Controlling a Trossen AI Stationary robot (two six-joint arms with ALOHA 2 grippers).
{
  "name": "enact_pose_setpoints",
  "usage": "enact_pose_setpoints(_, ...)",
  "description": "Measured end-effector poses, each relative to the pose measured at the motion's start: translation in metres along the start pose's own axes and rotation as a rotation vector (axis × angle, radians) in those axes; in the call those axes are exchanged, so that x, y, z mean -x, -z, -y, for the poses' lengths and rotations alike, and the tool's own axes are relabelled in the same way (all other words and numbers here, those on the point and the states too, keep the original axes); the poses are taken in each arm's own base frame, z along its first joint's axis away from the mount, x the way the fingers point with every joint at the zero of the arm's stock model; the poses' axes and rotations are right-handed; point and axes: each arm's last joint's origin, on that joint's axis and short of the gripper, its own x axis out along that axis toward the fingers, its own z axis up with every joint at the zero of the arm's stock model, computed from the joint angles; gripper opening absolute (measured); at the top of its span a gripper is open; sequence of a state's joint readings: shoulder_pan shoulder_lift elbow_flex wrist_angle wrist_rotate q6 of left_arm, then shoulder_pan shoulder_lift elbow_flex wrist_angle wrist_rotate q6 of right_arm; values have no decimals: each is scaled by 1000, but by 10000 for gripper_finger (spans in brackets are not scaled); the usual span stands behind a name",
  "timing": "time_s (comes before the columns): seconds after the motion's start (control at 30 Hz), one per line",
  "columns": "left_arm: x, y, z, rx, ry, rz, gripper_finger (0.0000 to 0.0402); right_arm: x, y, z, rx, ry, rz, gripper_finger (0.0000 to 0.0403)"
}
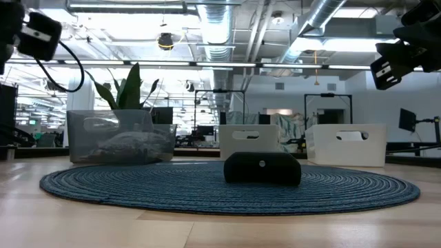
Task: Pick and place Granola Bars by type
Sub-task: Return to Home Position
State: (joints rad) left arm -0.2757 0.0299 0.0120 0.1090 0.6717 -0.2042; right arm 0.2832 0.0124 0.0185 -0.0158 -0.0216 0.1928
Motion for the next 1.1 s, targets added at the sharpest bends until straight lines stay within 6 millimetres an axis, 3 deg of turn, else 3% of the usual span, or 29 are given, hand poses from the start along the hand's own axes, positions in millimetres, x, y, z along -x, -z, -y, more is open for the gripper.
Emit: enact_pose_setpoints(1.1, 0, 2, -2, 42, -59, -11, 153, 0, 0, 0, 0, 0, 0, 122)
